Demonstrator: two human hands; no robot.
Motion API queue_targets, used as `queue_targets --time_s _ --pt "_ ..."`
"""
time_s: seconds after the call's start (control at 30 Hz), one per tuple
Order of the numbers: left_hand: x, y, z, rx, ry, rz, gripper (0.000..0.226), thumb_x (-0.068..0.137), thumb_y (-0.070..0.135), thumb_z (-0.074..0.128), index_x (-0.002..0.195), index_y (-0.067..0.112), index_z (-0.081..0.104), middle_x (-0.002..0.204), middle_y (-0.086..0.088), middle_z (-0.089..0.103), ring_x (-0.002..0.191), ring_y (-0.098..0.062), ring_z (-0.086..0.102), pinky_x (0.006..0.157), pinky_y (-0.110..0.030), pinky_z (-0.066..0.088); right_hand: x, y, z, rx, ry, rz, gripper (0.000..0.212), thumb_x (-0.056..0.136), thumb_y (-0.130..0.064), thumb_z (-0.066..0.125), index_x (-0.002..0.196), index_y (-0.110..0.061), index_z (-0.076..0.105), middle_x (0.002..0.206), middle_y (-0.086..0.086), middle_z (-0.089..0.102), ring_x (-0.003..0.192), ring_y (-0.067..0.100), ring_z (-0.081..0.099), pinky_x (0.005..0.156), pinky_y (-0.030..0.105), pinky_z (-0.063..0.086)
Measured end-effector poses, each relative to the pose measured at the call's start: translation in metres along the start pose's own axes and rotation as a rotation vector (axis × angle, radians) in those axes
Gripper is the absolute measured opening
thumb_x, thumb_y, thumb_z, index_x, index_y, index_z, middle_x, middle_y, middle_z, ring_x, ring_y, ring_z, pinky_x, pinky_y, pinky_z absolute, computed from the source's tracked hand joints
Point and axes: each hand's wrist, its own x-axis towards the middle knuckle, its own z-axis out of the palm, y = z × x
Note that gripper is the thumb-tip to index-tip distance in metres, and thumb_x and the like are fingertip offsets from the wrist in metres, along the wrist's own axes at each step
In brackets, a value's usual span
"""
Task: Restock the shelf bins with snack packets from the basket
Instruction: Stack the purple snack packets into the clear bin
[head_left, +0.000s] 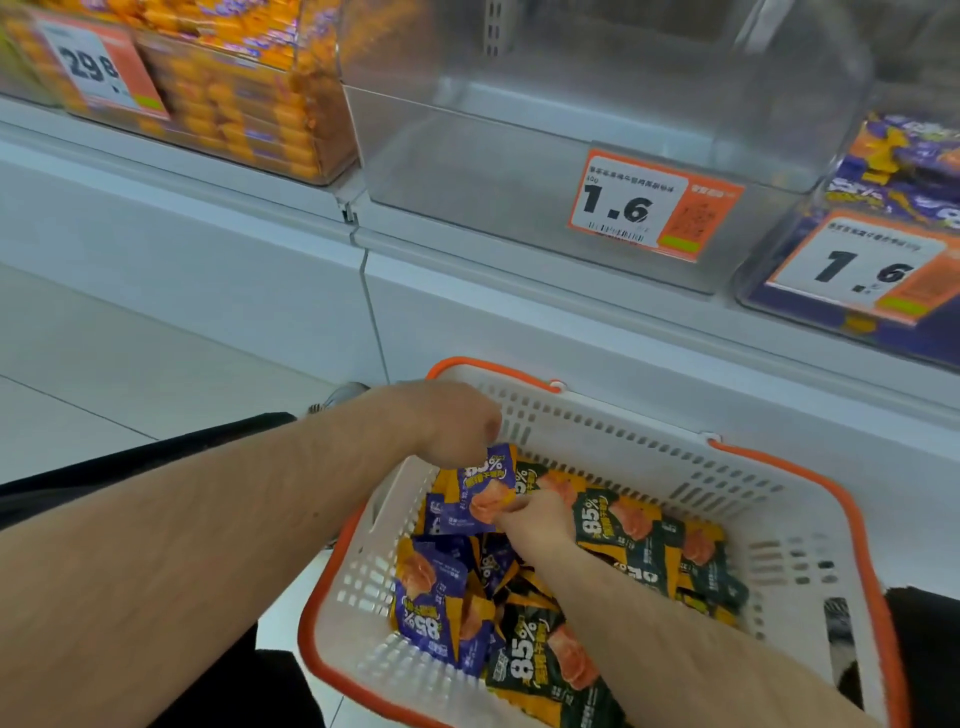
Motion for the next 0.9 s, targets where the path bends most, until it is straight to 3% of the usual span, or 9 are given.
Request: queue_targets --time_s 0.17,0.3,0.43,0.57,0.63,0.73,0.77,0.83,0.9 --pt "0.001 0.008 -0.008 -0.032 0.030 0.018 0.038 0.098 0.032 0.047 0.134 0.021 0.053 0.137 -0.001 0.054 0.121 -0.021 0.052 0.098 -0.031 0.042 0.001 -0.002 -0.039 0.264 0.018 0.034 0.023 0.082 0.006 0.055 0.080 -0.014 0.066 0.088 0.011 0.066 0.082 0.028 0.066 0.066 0.036 0.057" --pt "0.004 0.022 -0.022 -0.045 0.060 0.048 0.042 0.096 0.031 0.050 0.137 0.021 0.050 0.140 -0.001 0.051 0.125 -0.021 0.049 0.102 -0.032 0.040 -0.011 -0.002 -0.082 0.439 -0.091 0.047 0.028 0.088 0.011 0.047 0.082 -0.012 0.062 0.092 0.016 0.066 0.065 0.024 0.059 0.044 0.025 0.045" --pt "0.006 0.043 -0.043 -0.123 0.130 0.088 0.042 0.097 0.027 0.049 0.138 0.020 0.048 0.142 -0.001 0.050 0.127 -0.020 0.048 0.100 -0.028 0.038 -0.042 -0.007 -0.134 0.638 -0.127 -0.014 0.040 0.079 0.022 0.042 0.080 -0.007 0.070 0.080 0.012 0.070 0.070 0.023 0.064 0.055 0.027 0.049" --pt "0.010 0.056 -0.066 -0.247 0.188 0.031 0.052 0.095 0.039 0.052 0.142 0.021 0.041 0.144 -0.003 0.046 0.125 -0.022 0.050 0.102 -0.033 0.042 -0.078 -0.016 -0.185 0.730 -0.127 -0.198 0.051 0.072 0.027 0.041 0.078 -0.010 0.076 0.077 0.010 0.071 0.077 0.026 0.063 0.069 0.034 0.051" --pt "0.008 0.059 -0.082 -0.252 0.219 -0.030 0.048 0.093 0.043 0.052 0.133 0.016 0.050 0.136 -0.006 0.054 0.118 -0.023 0.054 0.097 -0.034 0.045 -0.095 -0.018 -0.209 0.729 -0.102 -0.305 0.055 0.074 0.028 0.038 0.072 -0.012 0.075 0.074 0.007 0.071 0.074 0.026 0.061 0.065 0.031 0.044" --pt "-0.005 0.061 -0.107 -0.378 0.270 -0.010 0.034 0.094 0.043 0.053 0.097 0.011 0.065 0.093 -0.007 0.067 0.078 -0.020 0.060 0.071 -0.031 0.047 -0.118 -0.017 -0.238 0.774 -0.030 -0.423 0.054 0.077 0.029 0.036 0.078 -0.010 0.074 0.079 0.010 0.072 0.077 0.030 0.061 0.068 0.034 0.042" --pt "-0.011 0.063 -0.115 -0.499 0.251 0.022 0.028 0.094 0.038 0.056 0.094 0.012 0.066 0.085 -0.005 0.066 0.070 -0.018 0.059 0.067 -0.031 0.048 -0.124 -0.017 -0.246 0.794 -0.006 -0.454 0.051 0.076 0.028 0.039 0.079 -0.009 0.073 0.082 0.012 0.072 0.079 0.032 0.061 0.071 0.037 0.042" --pt "-0.023 0.067 -0.128 -0.750 0.268 0.139 0.010 0.093 0.022 0.062 0.091 0.014 0.066 0.080 -0.004 0.067 0.069 -0.017 0.060 0.068 -0.032 0.052 -0.137 -0.018 -0.259 0.785 0.031 -0.526 0.038 0.068 0.021 0.050 0.079 -0.008 0.072 0.082 0.013 0.070 0.078 0.029 0.061 0.070 0.035 0.044" --pt "-0.028 0.074 -0.139 -0.877 0.415 0.273 0.007 0.085 0.016 0.071 0.084 0.014 0.065 0.079 -0.005 0.066 0.072 -0.018 0.059 0.068 -0.031 0.047 -0.149 -0.022 -0.272 0.714 0.080 -0.609 0.032 0.063 0.017 0.055 0.077 -0.008 0.068 0.071 0.005 0.069 0.064 0.017 0.061 0.059 0.025 0.045"
